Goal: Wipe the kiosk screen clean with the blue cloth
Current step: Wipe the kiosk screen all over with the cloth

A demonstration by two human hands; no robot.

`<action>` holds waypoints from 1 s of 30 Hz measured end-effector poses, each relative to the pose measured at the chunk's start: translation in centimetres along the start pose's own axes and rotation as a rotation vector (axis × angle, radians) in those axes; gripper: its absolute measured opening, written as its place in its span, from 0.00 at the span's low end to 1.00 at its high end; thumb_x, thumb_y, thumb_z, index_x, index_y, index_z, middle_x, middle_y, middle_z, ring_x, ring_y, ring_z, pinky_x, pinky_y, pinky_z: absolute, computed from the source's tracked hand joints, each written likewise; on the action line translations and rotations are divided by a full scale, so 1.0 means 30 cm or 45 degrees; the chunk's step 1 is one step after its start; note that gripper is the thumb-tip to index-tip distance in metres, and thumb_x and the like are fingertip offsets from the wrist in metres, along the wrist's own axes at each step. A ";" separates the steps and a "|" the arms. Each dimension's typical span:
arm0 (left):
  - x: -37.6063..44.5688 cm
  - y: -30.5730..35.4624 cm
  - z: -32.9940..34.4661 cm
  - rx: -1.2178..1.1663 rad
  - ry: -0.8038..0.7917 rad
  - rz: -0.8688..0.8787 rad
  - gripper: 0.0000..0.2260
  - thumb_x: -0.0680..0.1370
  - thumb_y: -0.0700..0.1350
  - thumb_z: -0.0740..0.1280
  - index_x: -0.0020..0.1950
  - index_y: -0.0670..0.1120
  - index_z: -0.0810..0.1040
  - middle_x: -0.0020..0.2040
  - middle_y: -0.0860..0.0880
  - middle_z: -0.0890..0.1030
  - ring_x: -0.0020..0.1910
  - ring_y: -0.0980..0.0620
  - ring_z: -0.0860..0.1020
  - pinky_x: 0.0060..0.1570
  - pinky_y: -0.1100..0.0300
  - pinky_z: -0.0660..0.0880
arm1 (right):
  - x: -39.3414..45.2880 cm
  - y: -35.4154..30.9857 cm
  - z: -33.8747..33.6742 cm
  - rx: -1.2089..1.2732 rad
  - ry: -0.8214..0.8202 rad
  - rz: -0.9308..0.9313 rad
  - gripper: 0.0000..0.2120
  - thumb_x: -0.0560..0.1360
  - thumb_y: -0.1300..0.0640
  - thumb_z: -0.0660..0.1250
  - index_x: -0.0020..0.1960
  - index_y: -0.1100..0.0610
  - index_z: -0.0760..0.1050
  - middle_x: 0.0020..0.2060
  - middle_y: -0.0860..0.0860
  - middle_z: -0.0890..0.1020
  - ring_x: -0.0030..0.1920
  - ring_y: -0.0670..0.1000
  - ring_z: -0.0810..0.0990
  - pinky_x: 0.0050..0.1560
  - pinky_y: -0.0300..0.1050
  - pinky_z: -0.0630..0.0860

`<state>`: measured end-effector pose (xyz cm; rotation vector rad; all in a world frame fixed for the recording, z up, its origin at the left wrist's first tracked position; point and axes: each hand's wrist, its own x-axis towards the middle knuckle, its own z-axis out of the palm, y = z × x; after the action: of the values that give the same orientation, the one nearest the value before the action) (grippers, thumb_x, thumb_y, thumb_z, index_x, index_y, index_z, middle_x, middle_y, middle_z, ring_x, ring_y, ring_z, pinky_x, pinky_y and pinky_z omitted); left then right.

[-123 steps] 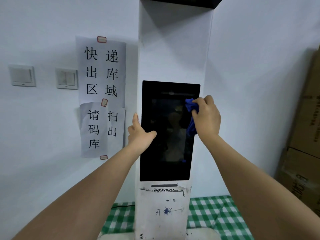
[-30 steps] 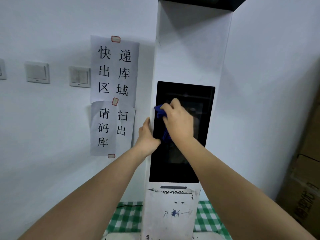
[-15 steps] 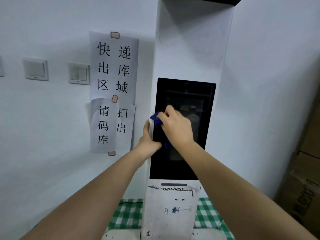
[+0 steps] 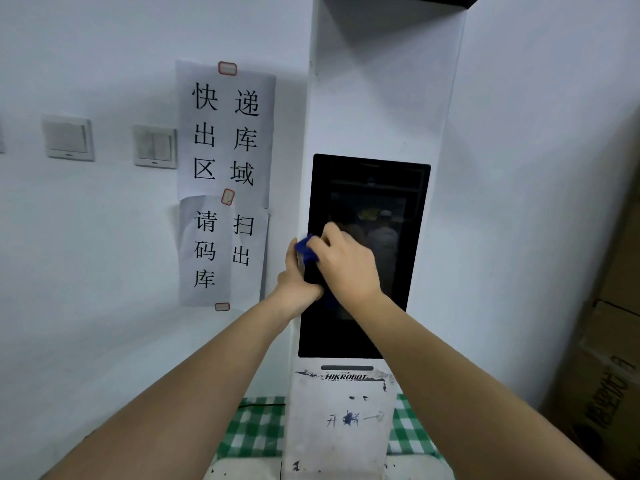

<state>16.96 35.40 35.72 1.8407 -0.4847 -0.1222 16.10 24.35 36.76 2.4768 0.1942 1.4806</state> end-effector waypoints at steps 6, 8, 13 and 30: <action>0.002 0.002 0.001 0.011 0.000 -0.021 0.44 0.72 0.34 0.64 0.77 0.56 0.39 0.57 0.45 0.72 0.53 0.47 0.75 0.55 0.53 0.75 | 0.091 0.028 -0.049 -0.055 0.057 -0.028 0.13 0.60 0.64 0.77 0.41 0.59 0.77 0.37 0.55 0.75 0.29 0.54 0.74 0.24 0.38 0.55; 0.000 0.001 0.004 -0.004 -0.001 -0.020 0.46 0.72 0.33 0.64 0.77 0.56 0.38 0.59 0.46 0.70 0.54 0.47 0.75 0.57 0.53 0.76 | 0.128 0.033 -0.062 -0.021 0.155 0.116 0.12 0.61 0.65 0.77 0.41 0.59 0.78 0.38 0.56 0.76 0.28 0.54 0.75 0.24 0.37 0.56; 0.003 -0.002 0.001 0.030 0.012 -0.022 0.45 0.71 0.34 0.65 0.77 0.56 0.40 0.59 0.43 0.74 0.55 0.44 0.76 0.57 0.48 0.76 | 0.066 0.001 -0.020 -0.008 0.128 0.057 0.14 0.61 0.65 0.76 0.45 0.60 0.78 0.40 0.56 0.76 0.32 0.53 0.76 0.23 0.38 0.60; 0.014 -0.021 -0.003 0.009 -0.036 0.012 0.45 0.74 0.31 0.62 0.78 0.57 0.38 0.58 0.51 0.61 0.37 0.62 0.64 0.39 0.67 0.69 | -0.047 0.064 -0.011 -0.115 -0.042 -0.065 0.15 0.59 0.66 0.78 0.43 0.58 0.77 0.38 0.53 0.74 0.31 0.51 0.73 0.23 0.38 0.57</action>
<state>17.52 35.47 35.23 1.8453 -0.5143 -0.1405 15.13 22.21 36.26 2.4049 0.1786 1.3954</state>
